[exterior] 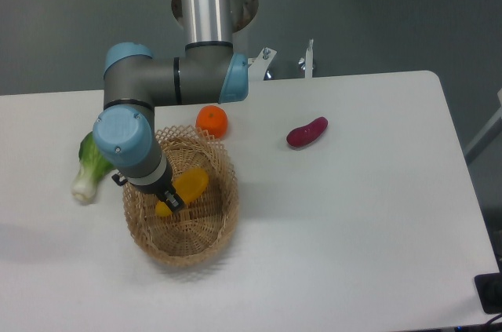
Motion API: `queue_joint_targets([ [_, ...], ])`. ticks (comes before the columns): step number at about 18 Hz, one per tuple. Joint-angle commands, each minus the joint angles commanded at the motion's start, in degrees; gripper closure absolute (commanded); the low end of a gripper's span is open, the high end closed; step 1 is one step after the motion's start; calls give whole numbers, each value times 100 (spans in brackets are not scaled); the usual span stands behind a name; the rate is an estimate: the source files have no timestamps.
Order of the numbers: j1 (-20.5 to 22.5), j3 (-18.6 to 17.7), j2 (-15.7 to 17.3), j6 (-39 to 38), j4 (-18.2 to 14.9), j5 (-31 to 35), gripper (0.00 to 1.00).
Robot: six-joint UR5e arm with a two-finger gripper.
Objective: Place the mango in the basket
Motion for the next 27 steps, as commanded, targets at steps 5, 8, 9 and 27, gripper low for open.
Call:
queue_joint_targets([
  [5, 667, 78, 185, 35, 44, 9, 0],
  [8, 983, 210, 203, 245, -8, 18, 0],
  [9, 1098, 245, 211, 438, -17, 18, 0],
  [27, 2961, 1747, -561, 1828, -360, 255, 0],
])
